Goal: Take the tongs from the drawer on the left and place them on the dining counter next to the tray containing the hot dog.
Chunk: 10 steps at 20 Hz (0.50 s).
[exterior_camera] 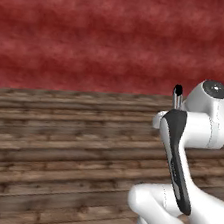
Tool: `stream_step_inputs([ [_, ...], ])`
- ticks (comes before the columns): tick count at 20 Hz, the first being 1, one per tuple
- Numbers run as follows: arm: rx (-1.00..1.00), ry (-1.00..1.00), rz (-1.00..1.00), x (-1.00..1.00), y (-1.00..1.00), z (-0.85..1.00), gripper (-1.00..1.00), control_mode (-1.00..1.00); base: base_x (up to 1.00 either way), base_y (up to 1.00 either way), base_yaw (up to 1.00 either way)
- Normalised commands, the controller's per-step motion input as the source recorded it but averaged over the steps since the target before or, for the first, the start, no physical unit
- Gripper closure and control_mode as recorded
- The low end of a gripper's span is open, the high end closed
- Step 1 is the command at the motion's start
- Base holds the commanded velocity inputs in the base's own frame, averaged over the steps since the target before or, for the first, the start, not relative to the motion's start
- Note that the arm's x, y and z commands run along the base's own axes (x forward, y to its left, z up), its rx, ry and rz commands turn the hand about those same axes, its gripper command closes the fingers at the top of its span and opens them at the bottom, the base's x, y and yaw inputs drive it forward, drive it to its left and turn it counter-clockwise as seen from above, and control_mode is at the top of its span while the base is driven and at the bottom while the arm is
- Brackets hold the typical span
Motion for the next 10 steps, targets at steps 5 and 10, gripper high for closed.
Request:
stream_step_inputs([
  [5, 0.0, 0.0, 0.0, 0.0, 0.0, 0.0, 1.0, 1.0, 0.97, -0.02, -0.25],
  [10, 0.0, 0.0, 0.0, 0.0, 0.0, 0.0, 1.0, 1.0, 0.43, -0.09, -0.6],
])
